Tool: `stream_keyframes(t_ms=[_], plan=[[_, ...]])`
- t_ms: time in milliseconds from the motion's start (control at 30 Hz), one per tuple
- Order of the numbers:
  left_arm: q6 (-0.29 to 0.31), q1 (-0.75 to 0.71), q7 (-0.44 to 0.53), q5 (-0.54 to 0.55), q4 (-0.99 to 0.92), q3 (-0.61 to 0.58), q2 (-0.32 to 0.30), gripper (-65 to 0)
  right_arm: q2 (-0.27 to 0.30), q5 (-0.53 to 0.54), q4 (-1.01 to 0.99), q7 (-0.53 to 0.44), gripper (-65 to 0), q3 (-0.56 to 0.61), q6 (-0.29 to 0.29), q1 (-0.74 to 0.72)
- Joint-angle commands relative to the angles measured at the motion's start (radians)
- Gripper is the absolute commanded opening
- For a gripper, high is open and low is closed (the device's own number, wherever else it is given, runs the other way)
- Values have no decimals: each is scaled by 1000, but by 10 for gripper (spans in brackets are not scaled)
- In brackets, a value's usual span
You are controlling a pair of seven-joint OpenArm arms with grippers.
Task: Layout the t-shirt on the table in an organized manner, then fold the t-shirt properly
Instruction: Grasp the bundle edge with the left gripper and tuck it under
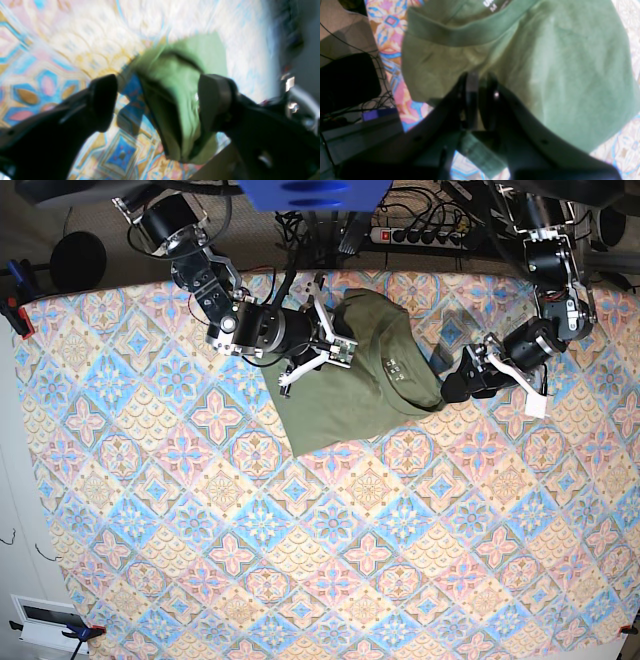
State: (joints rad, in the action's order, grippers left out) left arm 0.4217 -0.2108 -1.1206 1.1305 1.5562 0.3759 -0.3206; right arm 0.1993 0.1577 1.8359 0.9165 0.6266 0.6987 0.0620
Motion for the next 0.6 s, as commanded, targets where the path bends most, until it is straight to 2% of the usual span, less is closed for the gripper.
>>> stream_keyframes(t_ms=[0,167,433,500,567], plan=[[12,14,3,52,-17,-1,-10,-95,-2,12,21,-20,-594,-4,-1,-14],[12,57,-66,95,-86,-2,-2,-107,-4,12,20,-20,-594,-4,-1,-15],[12,89,-77,95,-115,-27,39,-121,-5,12,15,-21,-594,-4,-1,-15],[10,103,-72,93,-118,-76,41,-156,-5,12,15,-21,-594,-6,-1,-15],[10,116,-69,93,-122,-97,45,-231,-5,12,15,-21,-594,-6,-1,-15]])
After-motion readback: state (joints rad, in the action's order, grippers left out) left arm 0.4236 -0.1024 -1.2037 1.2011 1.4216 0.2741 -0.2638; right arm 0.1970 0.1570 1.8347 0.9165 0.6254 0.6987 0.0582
